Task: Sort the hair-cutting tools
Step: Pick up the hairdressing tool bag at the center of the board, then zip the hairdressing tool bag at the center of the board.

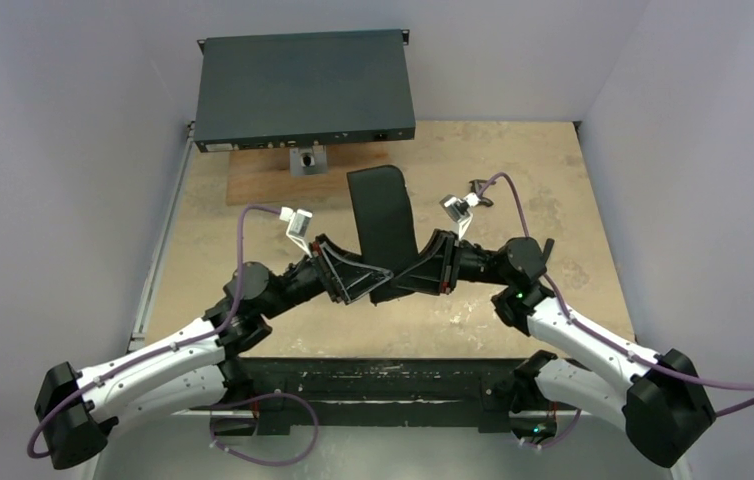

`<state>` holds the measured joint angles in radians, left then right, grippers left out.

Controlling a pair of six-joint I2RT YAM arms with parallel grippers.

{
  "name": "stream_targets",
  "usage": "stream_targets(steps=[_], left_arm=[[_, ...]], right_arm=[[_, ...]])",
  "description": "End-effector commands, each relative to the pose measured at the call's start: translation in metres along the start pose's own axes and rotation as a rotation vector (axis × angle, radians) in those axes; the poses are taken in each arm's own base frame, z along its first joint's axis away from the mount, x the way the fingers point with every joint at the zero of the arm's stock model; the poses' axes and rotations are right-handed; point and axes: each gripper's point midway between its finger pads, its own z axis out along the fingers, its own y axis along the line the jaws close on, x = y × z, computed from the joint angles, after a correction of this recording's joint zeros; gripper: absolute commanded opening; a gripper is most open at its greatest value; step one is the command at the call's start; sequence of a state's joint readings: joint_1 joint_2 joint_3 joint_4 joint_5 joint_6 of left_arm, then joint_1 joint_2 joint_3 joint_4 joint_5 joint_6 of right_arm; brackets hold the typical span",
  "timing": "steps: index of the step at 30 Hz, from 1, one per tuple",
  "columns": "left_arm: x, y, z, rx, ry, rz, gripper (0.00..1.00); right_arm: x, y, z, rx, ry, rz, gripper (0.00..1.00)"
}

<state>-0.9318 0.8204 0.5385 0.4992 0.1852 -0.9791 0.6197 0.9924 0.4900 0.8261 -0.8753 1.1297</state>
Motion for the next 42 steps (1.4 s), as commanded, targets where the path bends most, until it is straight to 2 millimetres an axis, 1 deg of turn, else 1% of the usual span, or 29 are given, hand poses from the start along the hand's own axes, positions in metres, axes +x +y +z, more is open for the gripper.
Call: stream_targets(steps=[1, 3, 7, 9, 13, 14, 17, 20, 22, 24, 27, 28, 30, 31, 34, 35, 36, 37, 38, 39, 42], left_arm=[[-0.002, -0.006, -0.016, 0.031, -0.036, 0.002, 0.59], [-0.002, -0.005, -0.019, 0.021, -0.033, 0.010, 0.59], [0.002, -0.009, -0.018, 0.037, -0.007, 0.018, 0.54], [0.005, -0.009, -0.016, 0.040, 0.010, 0.018, 0.49], [0.010, -0.009, -0.012, 0.054, 0.033, 0.009, 0.37], [0.011, -0.009, -0.012, 0.059, 0.035, 0.006, 0.35], [0.012, -0.009, -0.013, 0.065, 0.040, 0.004, 0.36], [0.014, -0.009, -0.013, 0.067, 0.049, 0.003, 0.39], [0.015, -0.009, -0.013, 0.069, 0.053, 0.003, 0.37], [0.016, -0.009, -0.014, 0.074, 0.054, 0.002, 0.26], [0.014, -0.011, -0.016, 0.084, 0.043, 0.003, 0.06], [0.013, -0.011, -0.016, 0.083, 0.038, 0.005, 0.02], [0.010, -0.011, -0.017, 0.078, 0.025, 0.013, 0.00], [0.008, -0.012, -0.017, 0.076, 0.017, 0.015, 0.00], [0.001, -0.014, -0.018, 0.068, -0.009, 0.029, 0.00], [-0.003, -0.015, -0.018, 0.059, -0.023, 0.034, 0.00], [-0.007, -0.015, -0.018, 0.048, -0.037, 0.041, 0.00], [-0.012, -0.015, -0.019, 0.032, -0.057, 0.052, 0.00], [-0.018, -0.014, -0.020, 0.011, -0.080, 0.060, 0.00], [-0.025, -0.011, -0.021, -0.021, -0.104, 0.068, 0.00], [-0.050, -0.001, -0.026, -0.122, -0.216, 0.073, 0.00]], right_arm=[[-0.025, 0.030, 0.000, -0.080, -0.062, -0.124, 0.00], [-0.026, 0.030, 0.000, -0.081, -0.059, -0.126, 0.00], [-0.029, 0.030, 0.002, -0.080, -0.062, -0.129, 0.00], [-0.030, 0.031, 0.002, -0.080, -0.065, -0.130, 0.00], [-0.031, 0.032, 0.002, -0.079, -0.066, -0.134, 0.00], [-0.031, 0.032, 0.002, -0.076, -0.066, -0.136, 0.00], [-0.032, 0.032, 0.003, -0.069, -0.066, -0.143, 0.00], [-0.033, 0.031, 0.003, -0.065, -0.067, -0.146, 0.00], [-0.033, 0.031, 0.003, -0.065, -0.067, -0.147, 0.00], [-0.034, 0.031, 0.004, -0.063, -0.066, -0.147, 0.00], [-0.034, 0.030, 0.004, -0.061, -0.063, -0.148, 0.00], [-0.034, 0.030, 0.004, -0.058, -0.062, -0.148, 0.00], [-0.033, 0.029, 0.003, -0.049, -0.058, -0.154, 0.00], [-0.032, 0.030, 0.002, -0.043, -0.054, -0.158, 0.05], [-0.031, 0.025, -0.002, 0.010, -0.047, -0.176, 0.44], [-0.032, 0.022, -0.005, 0.039, -0.051, -0.184, 0.53], [-0.033, 0.018, -0.008, 0.077, -0.057, -0.212, 0.59], [-0.033, 0.010, -0.011, 0.141, -0.054, -0.217, 0.63], [-0.039, 0.009, -0.014, 0.180, -0.080, -0.272, 0.65], [-0.039, 0.000, -0.020, 0.251, -0.089, -0.277, 0.66], [-0.040, -0.010, -0.031, 0.354, -0.137, -0.322, 0.67]])
